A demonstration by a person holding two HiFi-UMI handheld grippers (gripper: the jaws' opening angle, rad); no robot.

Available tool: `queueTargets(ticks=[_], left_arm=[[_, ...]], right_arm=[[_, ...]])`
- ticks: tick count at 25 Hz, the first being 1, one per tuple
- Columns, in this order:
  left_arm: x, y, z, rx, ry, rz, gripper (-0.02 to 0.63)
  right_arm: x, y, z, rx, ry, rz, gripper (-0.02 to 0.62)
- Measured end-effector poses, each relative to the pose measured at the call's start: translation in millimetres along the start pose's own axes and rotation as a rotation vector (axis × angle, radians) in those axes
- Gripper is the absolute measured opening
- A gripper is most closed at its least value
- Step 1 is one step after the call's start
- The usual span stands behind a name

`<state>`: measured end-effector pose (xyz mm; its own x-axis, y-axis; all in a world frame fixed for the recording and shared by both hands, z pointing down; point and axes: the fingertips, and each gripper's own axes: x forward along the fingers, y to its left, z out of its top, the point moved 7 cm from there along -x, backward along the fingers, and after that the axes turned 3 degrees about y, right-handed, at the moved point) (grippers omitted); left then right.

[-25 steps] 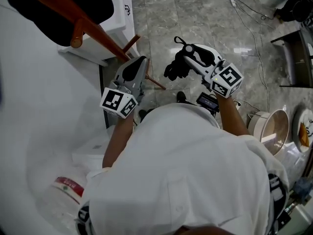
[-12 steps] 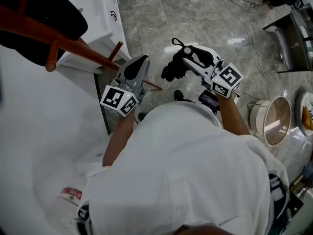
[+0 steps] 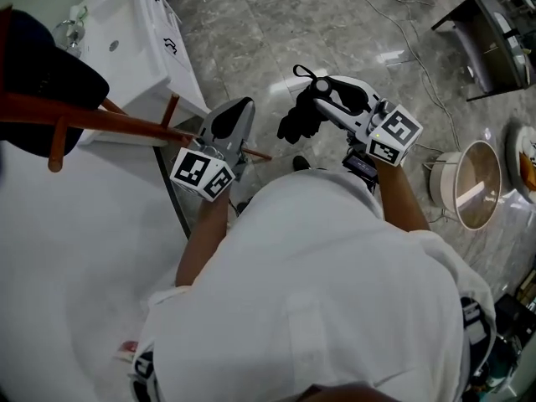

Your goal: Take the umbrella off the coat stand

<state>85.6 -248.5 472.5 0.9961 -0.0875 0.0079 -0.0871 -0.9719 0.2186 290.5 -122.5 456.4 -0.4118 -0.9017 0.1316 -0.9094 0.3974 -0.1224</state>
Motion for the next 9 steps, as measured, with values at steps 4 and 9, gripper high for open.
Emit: queueTargets(ticks=[4, 9], left_arm=[[8.6, 0.7, -4.0, 0.015, 0.002, -0.036, 0.017], [9.7, -2.6, -4.4, 0.005, 0.001, -0.047, 0.017]], right_arm=[[-2.7, -3.9, 0.4, 0.012, -0.025, 0.002, 0.181], [-3.3, -4.3, 1.1, -0.001, -0.011, 0.011, 0.181]])
